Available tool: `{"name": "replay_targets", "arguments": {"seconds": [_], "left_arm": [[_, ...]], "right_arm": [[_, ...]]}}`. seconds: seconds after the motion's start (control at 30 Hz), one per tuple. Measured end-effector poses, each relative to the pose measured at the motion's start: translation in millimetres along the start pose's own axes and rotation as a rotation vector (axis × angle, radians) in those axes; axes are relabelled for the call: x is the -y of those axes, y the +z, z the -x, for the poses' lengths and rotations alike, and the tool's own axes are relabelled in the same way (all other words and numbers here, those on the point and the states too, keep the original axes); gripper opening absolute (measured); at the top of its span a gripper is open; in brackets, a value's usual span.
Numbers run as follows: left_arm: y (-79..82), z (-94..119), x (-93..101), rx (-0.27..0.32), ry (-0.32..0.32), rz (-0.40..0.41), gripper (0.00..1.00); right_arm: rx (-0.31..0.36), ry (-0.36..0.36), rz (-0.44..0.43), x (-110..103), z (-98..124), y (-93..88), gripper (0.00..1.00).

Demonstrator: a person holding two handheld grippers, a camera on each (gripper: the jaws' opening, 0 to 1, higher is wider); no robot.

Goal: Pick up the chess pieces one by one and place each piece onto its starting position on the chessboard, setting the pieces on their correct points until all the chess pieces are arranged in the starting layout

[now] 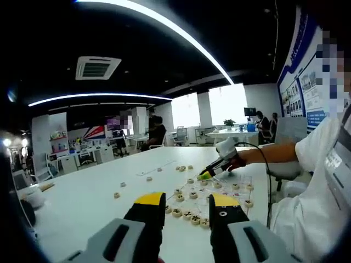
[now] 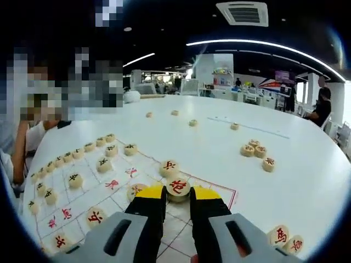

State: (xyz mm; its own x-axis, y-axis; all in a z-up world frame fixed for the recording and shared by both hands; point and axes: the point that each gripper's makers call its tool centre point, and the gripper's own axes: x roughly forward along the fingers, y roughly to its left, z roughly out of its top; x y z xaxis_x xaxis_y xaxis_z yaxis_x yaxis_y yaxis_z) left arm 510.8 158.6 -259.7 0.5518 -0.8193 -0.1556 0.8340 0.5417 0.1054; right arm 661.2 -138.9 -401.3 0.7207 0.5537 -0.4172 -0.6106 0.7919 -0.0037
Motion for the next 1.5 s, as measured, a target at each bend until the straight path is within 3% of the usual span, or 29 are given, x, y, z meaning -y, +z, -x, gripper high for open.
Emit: {"name": "replay_targets", "arguments": {"seconds": [0.13, 0.23, 0.43, 0.7, 1.07, 1.27, 1.5], "left_arm": [[0.1, -1, 1.2, -0.001, -0.004, -0.001, 0.33], [-0.3, -1, 2.4, -0.003, -0.008, -0.003, 0.33], [0.0, -1, 2.4, -0.001, -0.009, 0.0, 0.33], [-0.6, -3, 5.0, -0.005, -0.017, -0.003, 0.33], [-1.8, -4, 4.4, -0.009, -0.019, -0.003, 0.33], [-1.9, -5, 6.7, -0.01, -0.028, -0.006, 0.33], [-2.3, -9, 24.7, -0.011, -0.096, -0.025, 0.33]], "right_arm": [[-0.007, -0.003, -0.008, -2, 2, -1.9, 0.22], [0.007, -0.016, -0.009, 1, 4, 3.6, 0.37], [0.05, -0.07, -0.023, 17, 9, 17.5, 0.42], [0.061, -0.172, -0.081, 55, -3, 24.1, 0.41], [0.016, -0.27, -0.116, 99, -35, 20.8, 0.38], [-0.002, -0.288, -0.107, 110, -45, 22.8, 0.38], [-0.029, -0.294, -0.09, 113, -60, 25.5, 0.38]]}}
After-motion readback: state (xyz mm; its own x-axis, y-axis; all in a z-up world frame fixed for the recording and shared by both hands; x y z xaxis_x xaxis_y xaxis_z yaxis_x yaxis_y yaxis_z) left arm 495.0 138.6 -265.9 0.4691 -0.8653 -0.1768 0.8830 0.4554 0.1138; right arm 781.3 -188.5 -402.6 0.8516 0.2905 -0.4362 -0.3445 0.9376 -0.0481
